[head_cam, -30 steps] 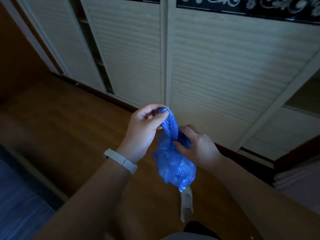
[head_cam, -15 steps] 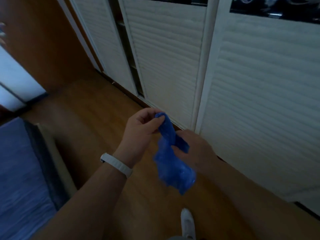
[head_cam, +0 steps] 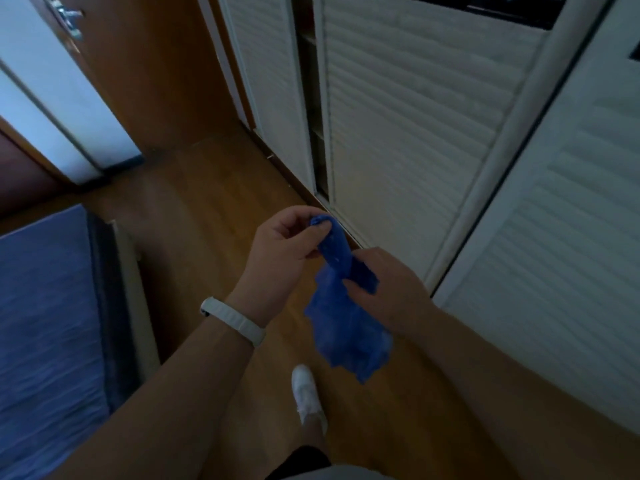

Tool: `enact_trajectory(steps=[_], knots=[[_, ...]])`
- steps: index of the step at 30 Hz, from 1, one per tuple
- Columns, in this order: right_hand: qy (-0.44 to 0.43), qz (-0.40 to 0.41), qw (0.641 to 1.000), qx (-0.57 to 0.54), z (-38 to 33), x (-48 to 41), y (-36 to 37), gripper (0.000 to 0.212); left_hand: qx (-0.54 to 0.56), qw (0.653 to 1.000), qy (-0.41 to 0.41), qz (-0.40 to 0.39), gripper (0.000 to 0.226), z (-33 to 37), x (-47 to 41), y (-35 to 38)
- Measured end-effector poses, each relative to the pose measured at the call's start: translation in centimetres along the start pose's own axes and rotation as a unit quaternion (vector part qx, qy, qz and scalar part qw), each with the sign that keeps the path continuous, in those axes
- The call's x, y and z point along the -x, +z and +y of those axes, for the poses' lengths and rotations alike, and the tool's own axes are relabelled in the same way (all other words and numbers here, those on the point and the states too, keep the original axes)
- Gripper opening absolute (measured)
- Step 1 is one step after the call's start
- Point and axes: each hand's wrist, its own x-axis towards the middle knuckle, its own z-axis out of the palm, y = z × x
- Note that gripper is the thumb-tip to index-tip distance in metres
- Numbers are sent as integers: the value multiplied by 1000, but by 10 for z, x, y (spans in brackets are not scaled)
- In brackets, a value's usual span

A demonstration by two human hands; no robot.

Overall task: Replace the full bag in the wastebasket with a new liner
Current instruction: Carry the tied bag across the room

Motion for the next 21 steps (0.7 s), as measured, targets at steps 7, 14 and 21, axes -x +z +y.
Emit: enact_trajectory(steps=[7,14,21], knots=[[13,-25,1000,7,12,-132,41,35,28,999,-14,27,15,-29,-123,-71],[-5,-39,999,11,1,-273,74,34,22,999,-8,34,12,-24,-243,-148],[-27,-44,998,-22,3,-379,98,28,24,998,3,57,15,-25,-328,-188]])
